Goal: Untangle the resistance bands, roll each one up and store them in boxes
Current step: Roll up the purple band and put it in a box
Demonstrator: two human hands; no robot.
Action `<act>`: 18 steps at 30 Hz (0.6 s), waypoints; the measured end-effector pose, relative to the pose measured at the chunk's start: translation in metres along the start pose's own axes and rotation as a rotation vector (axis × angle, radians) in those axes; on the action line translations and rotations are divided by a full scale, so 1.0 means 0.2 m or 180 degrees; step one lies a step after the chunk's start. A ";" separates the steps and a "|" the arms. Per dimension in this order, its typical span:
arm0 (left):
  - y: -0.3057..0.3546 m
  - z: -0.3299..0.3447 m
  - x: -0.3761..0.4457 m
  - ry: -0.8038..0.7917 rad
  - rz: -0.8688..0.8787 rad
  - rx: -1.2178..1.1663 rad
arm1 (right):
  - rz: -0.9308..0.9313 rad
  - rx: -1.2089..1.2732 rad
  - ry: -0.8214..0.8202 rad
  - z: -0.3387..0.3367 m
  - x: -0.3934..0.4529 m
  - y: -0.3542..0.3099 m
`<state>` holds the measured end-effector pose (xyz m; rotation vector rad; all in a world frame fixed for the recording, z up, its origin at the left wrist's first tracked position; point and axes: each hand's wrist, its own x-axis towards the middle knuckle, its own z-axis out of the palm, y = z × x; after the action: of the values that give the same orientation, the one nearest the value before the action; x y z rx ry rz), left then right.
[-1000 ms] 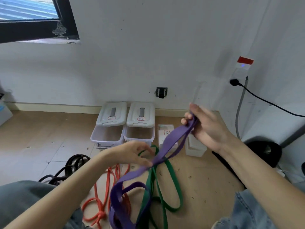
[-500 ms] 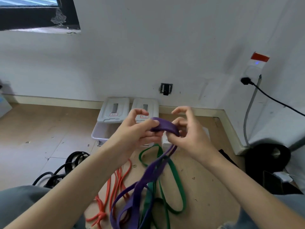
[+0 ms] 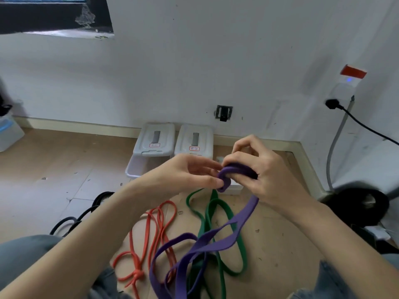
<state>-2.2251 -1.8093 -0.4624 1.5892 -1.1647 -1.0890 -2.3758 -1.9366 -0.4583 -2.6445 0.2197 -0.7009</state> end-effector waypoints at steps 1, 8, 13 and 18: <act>0.00 0.01 0.00 -0.0067 -0.0005 -0.0098 | -0.0032 0.0007 0.0089 0.00 -0.01 -0.01; -0.02 0.02 0.02 0.0180 -0.0036 -0.1105 | 0.0217 0.0445 0.0580 0.00 0.00 -0.05; -0.06 0.00 0.04 0.0414 -0.0227 -0.1977 | 0.0488 0.0622 0.0341 0.05 0.00 -0.05; -0.08 0.02 0.03 0.0137 -0.0335 -0.2110 | 0.0229 0.0272 0.0202 0.04 -0.01 -0.04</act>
<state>-2.2250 -1.8120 -0.4799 1.1465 -0.5950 -1.3274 -2.3731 -1.9250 -0.4627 -2.5228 0.2948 -0.7541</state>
